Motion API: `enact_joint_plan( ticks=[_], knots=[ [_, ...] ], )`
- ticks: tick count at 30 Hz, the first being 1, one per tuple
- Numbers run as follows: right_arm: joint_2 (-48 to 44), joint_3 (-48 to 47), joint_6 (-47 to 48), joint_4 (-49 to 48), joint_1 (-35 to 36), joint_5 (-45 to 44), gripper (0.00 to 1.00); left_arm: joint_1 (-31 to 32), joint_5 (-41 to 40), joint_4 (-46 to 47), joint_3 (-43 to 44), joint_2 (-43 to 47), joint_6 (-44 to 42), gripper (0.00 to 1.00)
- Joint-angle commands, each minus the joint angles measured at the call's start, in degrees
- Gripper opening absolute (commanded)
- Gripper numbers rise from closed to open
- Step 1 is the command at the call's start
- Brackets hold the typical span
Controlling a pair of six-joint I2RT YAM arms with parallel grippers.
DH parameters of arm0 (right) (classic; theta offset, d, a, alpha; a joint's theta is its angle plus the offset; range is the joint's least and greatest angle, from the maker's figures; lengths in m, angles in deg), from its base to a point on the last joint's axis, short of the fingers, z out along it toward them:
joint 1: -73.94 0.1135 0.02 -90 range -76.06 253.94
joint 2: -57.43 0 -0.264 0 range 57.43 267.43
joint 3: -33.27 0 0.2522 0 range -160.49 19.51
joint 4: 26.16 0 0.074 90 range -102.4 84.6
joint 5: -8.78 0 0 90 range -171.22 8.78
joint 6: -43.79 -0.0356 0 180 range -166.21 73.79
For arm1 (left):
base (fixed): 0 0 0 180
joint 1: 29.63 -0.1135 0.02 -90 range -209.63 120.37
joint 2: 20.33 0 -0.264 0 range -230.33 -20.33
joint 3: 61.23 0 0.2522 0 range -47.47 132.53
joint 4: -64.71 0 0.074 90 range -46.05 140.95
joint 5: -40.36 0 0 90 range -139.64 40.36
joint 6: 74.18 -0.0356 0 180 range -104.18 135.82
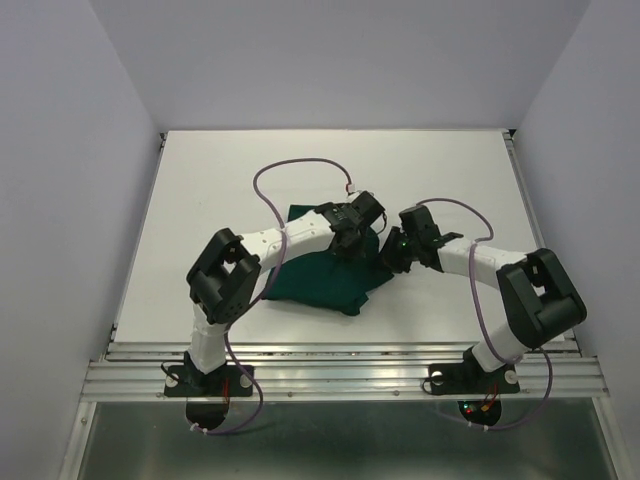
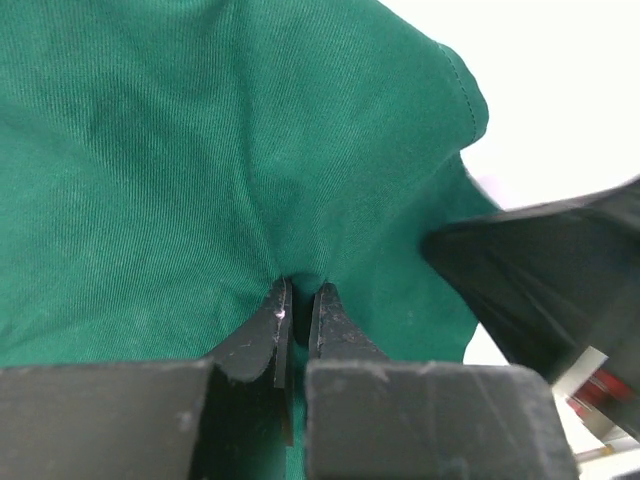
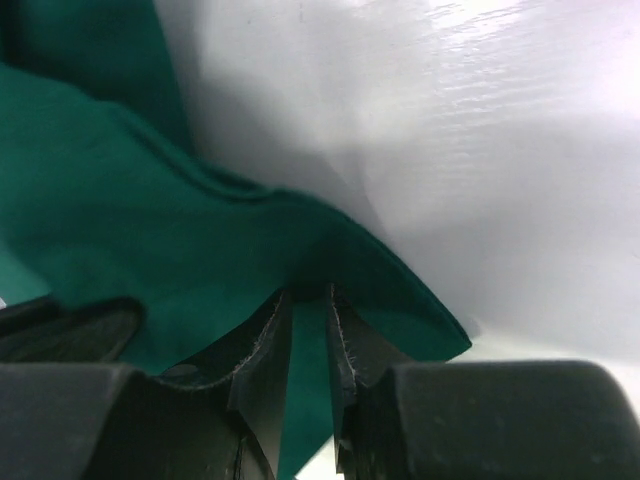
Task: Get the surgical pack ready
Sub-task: Pack the surgical kit at the center of the board.
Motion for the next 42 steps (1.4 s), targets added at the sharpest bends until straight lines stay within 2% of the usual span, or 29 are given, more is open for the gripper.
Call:
enact_joint_plan(
  ticks=[1, 9, 16, 26, 29, 31, 33, 36, 38, 42],
  knots=[
    [2.73, -3.36, -0.57, -5.32, 1.81, 1.24, 0.25, -0.37, 3.22, 3.12, -0.08, 6.43, 0.39, 0.0],
    [10.03, -7.67, -1.53, -10.59, 4.79, 3.88, 0.24, -3.09, 7.62, 6.89, -3.23, 10.99, 0.13, 0.0],
    [12.32, -7.23, -5.84, -23.07, 5.33, 10.29, 0.24, -6.17, 12.45, 10.33, -6.4, 14.34, 0.74, 0.0],
    [17.24, -7.67, -10.06, -42.93, 7.79, 18.19, 0.23, -7.84, 13.95, 11.3, -6.41, 15.22, 1.1, 0.0],
    [16.8, -6.27, -11.2, -48.02, 7.79, 19.26, 0.21, -8.02, 13.95, 11.65, -6.84, 15.13, 1.27, 0.0],
    [17.15, -6.09, -11.29, -48.13, 7.79, 19.17, 0.19, -8.28, 13.78, 11.91, -7.11, 14.78, 1.8, 0.0],
    [18.29, -5.65, -11.73, -48.22, 7.79, 19.0, 0.13, -8.8, 13.43, 13.74, -8.59, 14.6, 3.81, 0.0],
    [22.4, -5.03, -15.75, -53.82, 7.79, 18.82, 0.06, -9.51, 13.96, 18.05, -10.1, 14.0, 6.71, 0.0],
    [24.52, -5.12, -18.23, -59.69, 7.79, 19.87, 0.06, -9.69, 12.73, 17.89, -9.57, 12.85, 7.25, 0.0],
    [26.12, -6.0, -19.38, -59.91, 6.74, 20.93, 0.04, -9.69, 12.37, 17.98, -8.69, 10.57, 7.07, 0.0]
  ],
)
